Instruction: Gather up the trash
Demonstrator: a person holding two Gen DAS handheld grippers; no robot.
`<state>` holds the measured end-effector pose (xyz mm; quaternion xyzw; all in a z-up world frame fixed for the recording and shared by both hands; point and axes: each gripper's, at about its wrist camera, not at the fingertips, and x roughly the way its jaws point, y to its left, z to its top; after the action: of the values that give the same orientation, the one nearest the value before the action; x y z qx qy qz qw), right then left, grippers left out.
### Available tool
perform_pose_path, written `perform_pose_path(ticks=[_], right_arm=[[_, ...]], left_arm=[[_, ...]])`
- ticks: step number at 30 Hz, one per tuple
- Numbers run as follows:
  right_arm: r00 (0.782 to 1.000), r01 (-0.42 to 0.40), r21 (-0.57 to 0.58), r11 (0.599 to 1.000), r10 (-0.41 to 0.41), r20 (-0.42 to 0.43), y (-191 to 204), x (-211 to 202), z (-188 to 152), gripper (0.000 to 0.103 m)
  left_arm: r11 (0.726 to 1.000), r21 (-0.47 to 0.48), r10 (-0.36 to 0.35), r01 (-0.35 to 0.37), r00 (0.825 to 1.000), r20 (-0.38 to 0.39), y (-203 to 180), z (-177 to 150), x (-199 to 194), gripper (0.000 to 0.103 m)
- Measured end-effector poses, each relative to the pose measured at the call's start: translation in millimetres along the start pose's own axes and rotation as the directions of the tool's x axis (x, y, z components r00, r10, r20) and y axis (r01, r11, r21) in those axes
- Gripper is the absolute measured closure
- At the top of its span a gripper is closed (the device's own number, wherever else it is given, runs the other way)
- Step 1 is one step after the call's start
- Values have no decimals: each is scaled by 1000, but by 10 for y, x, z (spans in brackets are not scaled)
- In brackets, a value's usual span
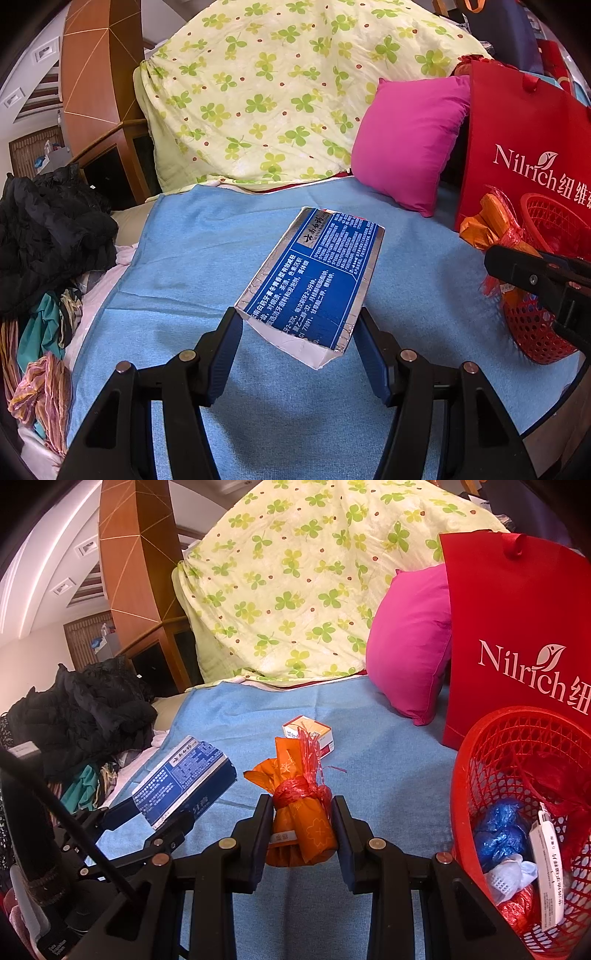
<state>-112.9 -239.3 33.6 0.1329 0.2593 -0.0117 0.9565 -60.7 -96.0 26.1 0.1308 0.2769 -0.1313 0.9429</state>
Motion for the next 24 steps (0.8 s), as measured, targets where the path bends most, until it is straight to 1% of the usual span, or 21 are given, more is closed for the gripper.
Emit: perform_pose_path(ticks=[24], right_arm=[[1000, -3, 0, 1000, 3, -3, 3, -13, -7, 69]], left_arm=[[1000, 7, -1, 1, 1000, -5, -42, -9, 21, 40]])
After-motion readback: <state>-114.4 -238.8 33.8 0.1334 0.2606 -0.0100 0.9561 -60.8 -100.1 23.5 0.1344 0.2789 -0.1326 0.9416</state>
